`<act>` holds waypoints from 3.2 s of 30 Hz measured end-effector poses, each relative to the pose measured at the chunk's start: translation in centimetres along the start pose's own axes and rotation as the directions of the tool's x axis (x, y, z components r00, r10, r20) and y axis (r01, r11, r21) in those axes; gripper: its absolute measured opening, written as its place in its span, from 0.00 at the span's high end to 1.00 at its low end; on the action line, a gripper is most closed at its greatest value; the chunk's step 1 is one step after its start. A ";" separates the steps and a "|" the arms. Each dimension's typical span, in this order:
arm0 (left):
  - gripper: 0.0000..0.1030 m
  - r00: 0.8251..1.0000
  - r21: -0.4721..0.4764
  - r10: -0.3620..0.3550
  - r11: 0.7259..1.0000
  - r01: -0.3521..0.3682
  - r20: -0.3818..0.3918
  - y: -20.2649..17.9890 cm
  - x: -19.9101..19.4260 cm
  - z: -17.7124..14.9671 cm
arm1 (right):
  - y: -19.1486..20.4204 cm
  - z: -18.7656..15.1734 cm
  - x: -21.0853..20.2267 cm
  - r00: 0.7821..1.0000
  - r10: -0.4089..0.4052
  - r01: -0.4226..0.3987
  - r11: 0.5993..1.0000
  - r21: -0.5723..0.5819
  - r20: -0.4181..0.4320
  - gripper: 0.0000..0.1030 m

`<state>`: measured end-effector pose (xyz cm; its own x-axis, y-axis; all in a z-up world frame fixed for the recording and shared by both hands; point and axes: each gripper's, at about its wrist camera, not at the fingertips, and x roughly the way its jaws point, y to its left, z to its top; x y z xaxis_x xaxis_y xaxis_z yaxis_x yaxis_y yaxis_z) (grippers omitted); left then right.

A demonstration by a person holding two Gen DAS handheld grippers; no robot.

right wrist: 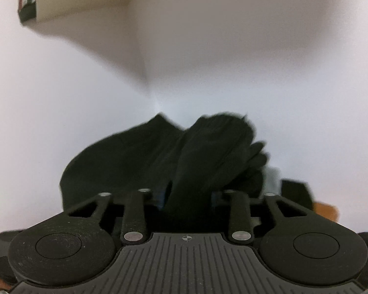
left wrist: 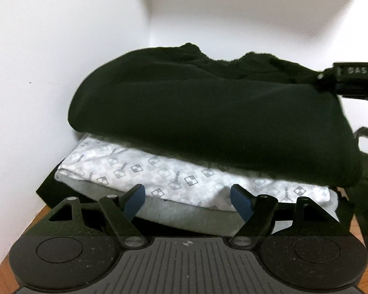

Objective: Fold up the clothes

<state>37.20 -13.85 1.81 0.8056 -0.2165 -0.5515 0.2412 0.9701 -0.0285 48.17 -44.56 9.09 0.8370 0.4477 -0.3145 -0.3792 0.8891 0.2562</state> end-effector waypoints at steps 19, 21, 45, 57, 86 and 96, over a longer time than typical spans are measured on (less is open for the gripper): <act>0.08 0.995 -0.004 -0.012 1.000 0.012 0.099 -0.1 -2.8 1.6 | -0.6 -1.0 -0.6 0.993 -0.085 0.091 0.993 -0.071 0.086 0.56; 0.05 0.995 -0.030 -0.018 0.999 0.021 0.102 0.1 -3.4 1.5 | 1.2 -1.8 -0.7 0.998 -0.053 0.058 0.988 -0.141 0.042 0.68; 0.00 0.999 -0.104 0.044 0.994 -0.043 0.011 2.5 -11.8 -6.3 | 16.6 -11.3 -5.9 0.987 -0.077 0.054 0.986 -0.157 -0.143 0.00; 0.00 0.993 -0.088 0.076 0.993 -0.084 -0.095 4.8 -13.3 -10.6 | 23.2 -19.1 -10.2 0.943 -0.238 0.214 0.969 -0.126 -0.232 0.00; 0.00 0.976 -0.063 0.174 0.981 -0.183 -0.132 5.3 -14.0 -11.1 | 25.9 -21.4 -10.8 0.876 -0.392 0.379 0.920 -0.103 -0.280 0.00; 0.00 0.976 -0.062 0.171 0.982 -0.181 -0.131 5.4 -14.0 -11.2 | 25.9 -21.4 -10.7 0.874 -0.397 0.383 0.918 -0.103 -0.280 0.00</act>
<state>21.19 -4.34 0.03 0.7568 -0.0308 -0.6529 0.0576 0.9981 0.0196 20.95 -24.27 -0.46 0.7720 0.0655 -0.6323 -0.0679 0.9975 0.0204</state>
